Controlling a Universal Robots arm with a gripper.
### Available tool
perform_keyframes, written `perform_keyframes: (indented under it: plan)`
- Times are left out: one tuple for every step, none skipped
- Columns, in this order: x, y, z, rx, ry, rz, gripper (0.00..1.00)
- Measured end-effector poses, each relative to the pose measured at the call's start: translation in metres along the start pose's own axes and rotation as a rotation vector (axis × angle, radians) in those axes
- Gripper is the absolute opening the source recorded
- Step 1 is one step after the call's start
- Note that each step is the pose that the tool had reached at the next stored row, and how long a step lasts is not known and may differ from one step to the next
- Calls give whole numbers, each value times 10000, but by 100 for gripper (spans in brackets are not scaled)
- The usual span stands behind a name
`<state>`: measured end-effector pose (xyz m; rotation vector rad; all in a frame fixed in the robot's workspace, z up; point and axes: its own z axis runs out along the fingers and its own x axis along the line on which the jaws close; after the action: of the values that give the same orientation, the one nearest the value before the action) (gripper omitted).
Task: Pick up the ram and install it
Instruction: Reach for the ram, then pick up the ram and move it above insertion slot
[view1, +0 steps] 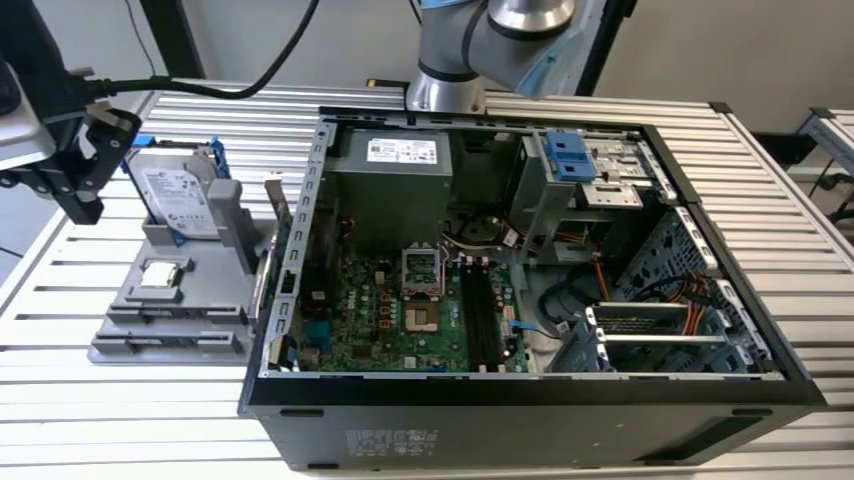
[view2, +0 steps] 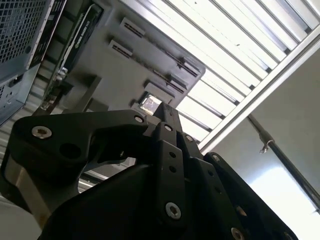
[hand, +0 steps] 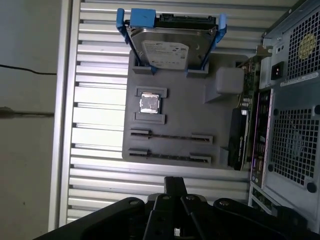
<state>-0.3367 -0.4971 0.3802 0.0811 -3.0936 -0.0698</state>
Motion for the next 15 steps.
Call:
perform_keyframes:
  plan:
    - [-2, 0, 0, 0, 1, 1, 0]
    - [-3, 0, -1, 1, 1, 1, 0]
    - [-3, 0, 0, 0, 1, 1, 0]
    - [-3, 0, -1, 0, 0, 1, 0]
    - [-4, 0, -1, 0, 1, 0, 0]
    - [-4, 0, -1, 0, 1, 1, 0]
    - [-4, 0, -1, 0, 1, 1, 0]
    - [-5, 0, -1, 0, 1, 1, 0]
    - [-5, 0, -1, 1, 1, 1, 0]
    - [-5, 0, -1, 1, 1, 1, 0]
    - [-6, 0, -1, 0, 1, 1, 0]
    - [-6, 0, -1, 0, 1, 1, 0]
    - [-6, 0, -1, 2, 3, -34, 0]
    - [-5, 0, -1, 6, 8, -140, 0]
    - [-4, -1, 0, 13, 14, -293, 0]
